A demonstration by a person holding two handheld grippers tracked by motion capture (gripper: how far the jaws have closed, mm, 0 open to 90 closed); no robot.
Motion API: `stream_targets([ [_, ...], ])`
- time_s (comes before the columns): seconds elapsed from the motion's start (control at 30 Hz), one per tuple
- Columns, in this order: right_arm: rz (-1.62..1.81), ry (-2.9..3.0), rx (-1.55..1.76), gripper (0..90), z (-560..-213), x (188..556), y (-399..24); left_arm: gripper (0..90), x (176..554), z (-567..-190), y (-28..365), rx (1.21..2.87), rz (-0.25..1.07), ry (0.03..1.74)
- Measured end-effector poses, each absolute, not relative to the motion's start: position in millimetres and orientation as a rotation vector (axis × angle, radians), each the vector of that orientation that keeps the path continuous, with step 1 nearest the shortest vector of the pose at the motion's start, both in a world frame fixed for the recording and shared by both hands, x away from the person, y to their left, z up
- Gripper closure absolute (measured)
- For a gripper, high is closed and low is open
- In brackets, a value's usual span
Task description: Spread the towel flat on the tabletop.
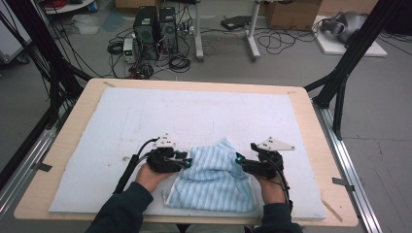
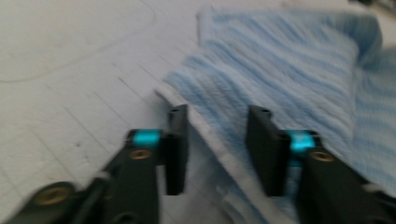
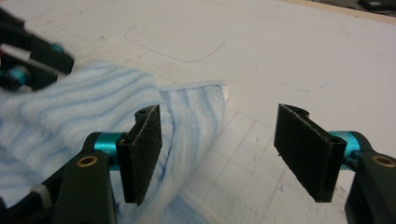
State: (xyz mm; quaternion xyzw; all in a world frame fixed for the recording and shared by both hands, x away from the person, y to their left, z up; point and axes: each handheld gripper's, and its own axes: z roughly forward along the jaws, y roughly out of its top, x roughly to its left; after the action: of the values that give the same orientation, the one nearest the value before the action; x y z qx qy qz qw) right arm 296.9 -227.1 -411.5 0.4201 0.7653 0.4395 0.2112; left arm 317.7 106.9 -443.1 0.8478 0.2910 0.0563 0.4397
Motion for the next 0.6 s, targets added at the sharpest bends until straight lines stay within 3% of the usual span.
stream_targets([
  [0.03, 1.211, 2.139, 1.163, 34.7, -412, 303, -223, 84.9, 316, -443, 106, 2.124, 0.138, 0.713],
  [0.1, 1.183, 2.164, 1.165, 38.7, -411, 313, -215, 89.1, 312, -442, 106, 2.163, 0.122, 0.684],
  [0.4, 0.962, 2.304, 1.080, 44.7, -411, 355, -170, 89.5, 295, -432, 108, 2.255, 0.111, 0.577],
  [0.6, 0.778, 2.438, 1.105, 59.2, -431, 373, -154, 89.4, 294, -430, 109, 2.242, 0.113, 0.575],
])
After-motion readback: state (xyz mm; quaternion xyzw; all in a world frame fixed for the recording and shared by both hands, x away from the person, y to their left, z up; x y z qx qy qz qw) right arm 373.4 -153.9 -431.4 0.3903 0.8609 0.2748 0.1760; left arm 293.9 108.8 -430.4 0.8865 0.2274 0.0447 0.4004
